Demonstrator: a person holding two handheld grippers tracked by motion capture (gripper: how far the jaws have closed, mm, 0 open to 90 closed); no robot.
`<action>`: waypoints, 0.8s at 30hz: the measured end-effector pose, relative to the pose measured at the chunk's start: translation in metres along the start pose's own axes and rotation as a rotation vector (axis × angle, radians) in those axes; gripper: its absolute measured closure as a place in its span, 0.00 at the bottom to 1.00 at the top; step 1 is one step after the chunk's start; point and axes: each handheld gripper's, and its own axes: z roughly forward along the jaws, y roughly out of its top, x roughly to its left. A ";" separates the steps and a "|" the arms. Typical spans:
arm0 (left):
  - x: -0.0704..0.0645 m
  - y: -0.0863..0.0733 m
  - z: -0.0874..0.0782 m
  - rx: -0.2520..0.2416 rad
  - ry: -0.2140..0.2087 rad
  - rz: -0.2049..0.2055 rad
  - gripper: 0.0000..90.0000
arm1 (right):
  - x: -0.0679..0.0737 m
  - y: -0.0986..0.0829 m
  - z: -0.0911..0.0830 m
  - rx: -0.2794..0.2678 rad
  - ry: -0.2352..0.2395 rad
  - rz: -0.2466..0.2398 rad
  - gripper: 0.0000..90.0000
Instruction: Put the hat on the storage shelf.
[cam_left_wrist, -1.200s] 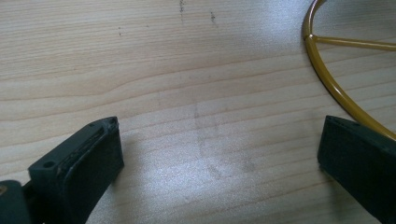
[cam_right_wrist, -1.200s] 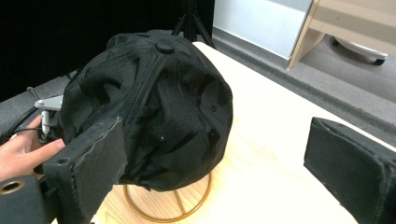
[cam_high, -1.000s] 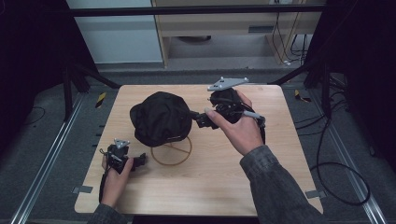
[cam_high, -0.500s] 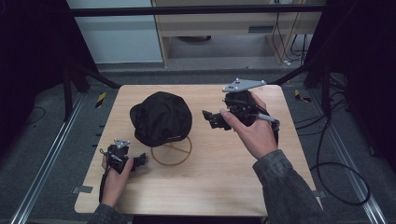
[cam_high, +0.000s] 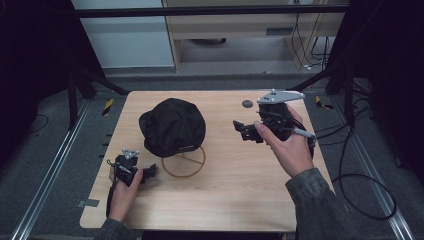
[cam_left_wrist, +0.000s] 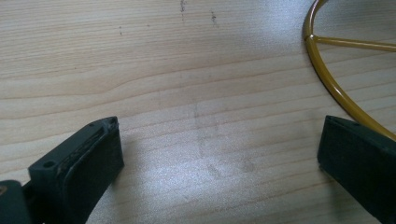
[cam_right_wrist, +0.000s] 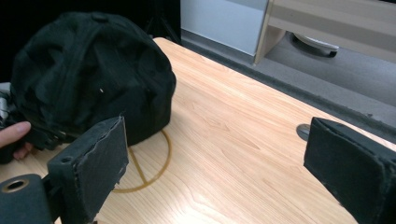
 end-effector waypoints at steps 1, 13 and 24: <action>0.000 0.000 0.000 0.000 0.000 0.000 0.00 | -0.003 -0.003 -0.003 -0.001 -0.012 -0.002 0.07; 0.000 0.000 0.000 0.003 0.002 0.001 0.00 | -0.012 -0.027 -0.007 0.013 -0.048 -0.013 0.08; 0.000 0.000 0.000 0.003 0.003 0.000 0.00 | -0.016 -0.047 -0.007 0.040 -0.060 -0.006 0.08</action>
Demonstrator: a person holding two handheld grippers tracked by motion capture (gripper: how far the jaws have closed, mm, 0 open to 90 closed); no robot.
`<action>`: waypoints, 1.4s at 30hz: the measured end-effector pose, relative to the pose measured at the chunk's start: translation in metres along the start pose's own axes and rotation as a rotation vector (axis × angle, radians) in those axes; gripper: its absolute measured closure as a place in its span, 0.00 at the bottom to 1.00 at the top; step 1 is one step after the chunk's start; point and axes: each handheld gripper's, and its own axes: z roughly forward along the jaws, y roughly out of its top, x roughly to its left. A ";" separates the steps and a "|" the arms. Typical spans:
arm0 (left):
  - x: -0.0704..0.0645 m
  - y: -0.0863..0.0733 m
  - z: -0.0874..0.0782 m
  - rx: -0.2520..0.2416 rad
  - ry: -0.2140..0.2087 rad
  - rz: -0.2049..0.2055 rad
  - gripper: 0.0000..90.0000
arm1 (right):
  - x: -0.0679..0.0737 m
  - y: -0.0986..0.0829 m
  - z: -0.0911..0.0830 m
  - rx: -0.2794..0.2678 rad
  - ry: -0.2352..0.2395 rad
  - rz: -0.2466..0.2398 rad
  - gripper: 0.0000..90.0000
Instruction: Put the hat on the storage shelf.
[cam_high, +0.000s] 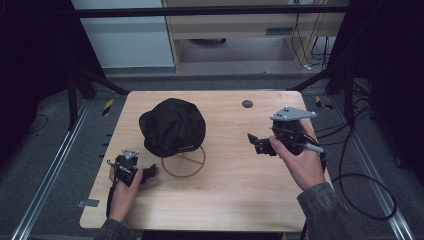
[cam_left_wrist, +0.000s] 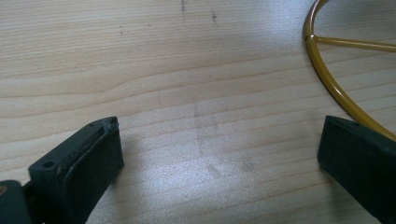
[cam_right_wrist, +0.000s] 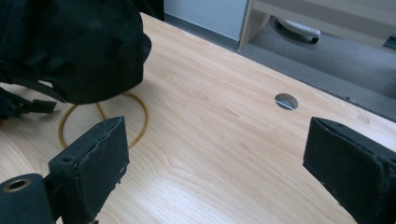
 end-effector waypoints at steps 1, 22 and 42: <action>0.000 0.000 0.000 0.000 0.000 0.000 0.00 | -0.002 -0.005 0.001 0.008 0.001 0.006 0.08; 0.000 0.000 0.000 0.000 0.000 0.000 0.00 | -0.005 -0.067 0.028 0.070 0.007 0.066 0.09; 0.000 0.000 0.000 -0.001 0.000 -0.002 0.00 | 0.006 -0.114 0.056 0.152 0.035 0.103 0.09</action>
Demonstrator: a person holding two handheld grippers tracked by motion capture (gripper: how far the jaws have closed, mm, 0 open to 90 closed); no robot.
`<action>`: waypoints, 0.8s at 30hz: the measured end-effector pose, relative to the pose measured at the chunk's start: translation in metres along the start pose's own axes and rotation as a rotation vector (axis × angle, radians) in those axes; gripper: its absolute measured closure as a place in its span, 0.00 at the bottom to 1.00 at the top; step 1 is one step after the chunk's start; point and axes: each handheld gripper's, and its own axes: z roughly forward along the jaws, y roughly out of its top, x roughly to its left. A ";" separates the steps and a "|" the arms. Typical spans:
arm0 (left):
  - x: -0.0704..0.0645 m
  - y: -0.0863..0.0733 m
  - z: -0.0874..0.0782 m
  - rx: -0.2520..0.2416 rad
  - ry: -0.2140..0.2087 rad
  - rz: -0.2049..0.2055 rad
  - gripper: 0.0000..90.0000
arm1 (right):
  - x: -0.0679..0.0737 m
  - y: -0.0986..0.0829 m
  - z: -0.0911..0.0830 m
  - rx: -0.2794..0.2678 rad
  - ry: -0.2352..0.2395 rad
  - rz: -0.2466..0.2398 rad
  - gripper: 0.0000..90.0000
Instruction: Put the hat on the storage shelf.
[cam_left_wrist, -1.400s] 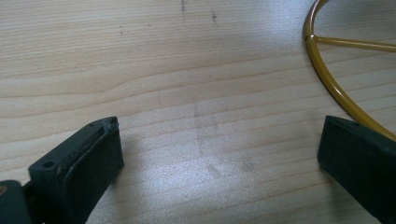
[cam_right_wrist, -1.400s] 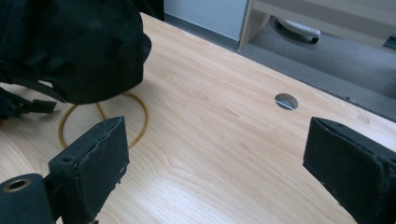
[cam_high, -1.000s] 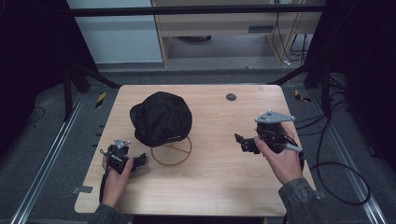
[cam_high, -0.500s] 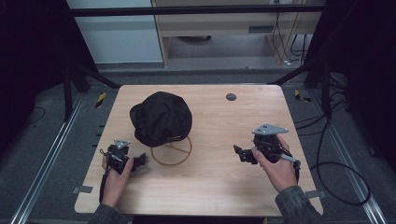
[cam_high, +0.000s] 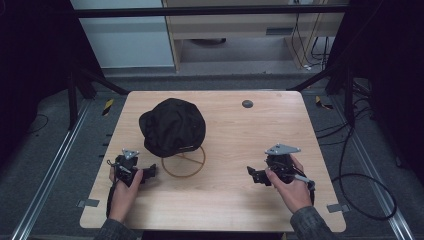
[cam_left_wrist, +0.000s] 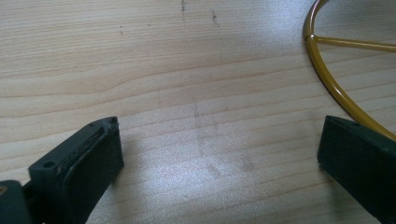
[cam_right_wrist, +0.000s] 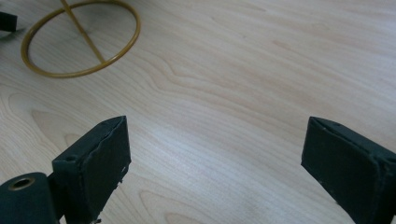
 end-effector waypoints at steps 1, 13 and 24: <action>0.000 0.000 0.000 0.000 0.000 0.000 0.00 | 0.000 -0.002 0.002 0.003 0.002 0.000 0.09; 0.000 0.000 0.000 0.001 0.001 0.001 0.00 | 0.008 -0.023 0.016 0.043 0.022 0.009 0.09; 0.000 0.000 0.000 0.000 0.001 0.000 0.00 | 0.016 -0.035 0.031 0.064 0.032 0.021 0.09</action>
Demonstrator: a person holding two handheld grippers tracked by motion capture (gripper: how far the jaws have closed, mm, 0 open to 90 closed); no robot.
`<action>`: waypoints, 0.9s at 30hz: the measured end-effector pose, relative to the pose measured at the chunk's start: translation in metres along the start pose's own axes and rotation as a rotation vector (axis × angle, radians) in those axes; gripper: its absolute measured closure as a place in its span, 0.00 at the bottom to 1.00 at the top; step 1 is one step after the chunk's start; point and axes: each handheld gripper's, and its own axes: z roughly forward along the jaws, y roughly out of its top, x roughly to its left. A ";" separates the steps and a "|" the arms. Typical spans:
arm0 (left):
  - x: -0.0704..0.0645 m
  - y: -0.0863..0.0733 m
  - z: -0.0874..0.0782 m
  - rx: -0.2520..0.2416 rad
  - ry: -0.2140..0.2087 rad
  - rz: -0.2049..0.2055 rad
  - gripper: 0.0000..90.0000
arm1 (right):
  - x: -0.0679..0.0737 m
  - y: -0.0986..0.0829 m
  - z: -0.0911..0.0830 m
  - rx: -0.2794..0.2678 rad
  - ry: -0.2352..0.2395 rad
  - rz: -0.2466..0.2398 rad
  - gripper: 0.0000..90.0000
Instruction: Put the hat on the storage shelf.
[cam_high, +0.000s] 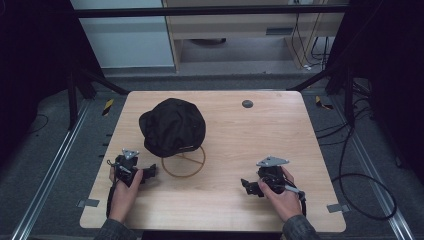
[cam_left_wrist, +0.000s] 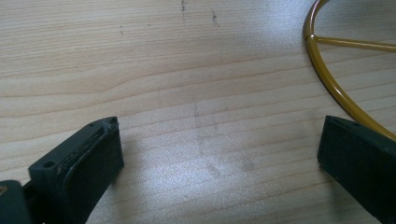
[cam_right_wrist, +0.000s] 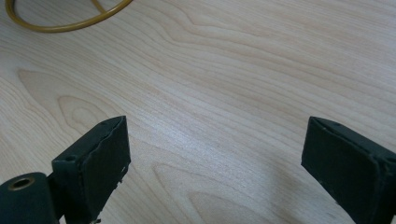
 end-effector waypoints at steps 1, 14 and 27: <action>0.000 0.000 0.000 0.000 0.000 0.000 0.00 | 0.001 -0.001 0.002 0.000 -0.002 -0.003 0.09; 0.001 0.000 0.000 0.000 0.000 -0.001 0.00 | 0.011 -0.007 0.023 0.022 -0.021 -0.001 0.08; 0.007 0.002 0.002 0.000 0.033 -0.034 0.00 | 0.017 -0.010 0.030 -0.003 -0.080 -0.057 0.04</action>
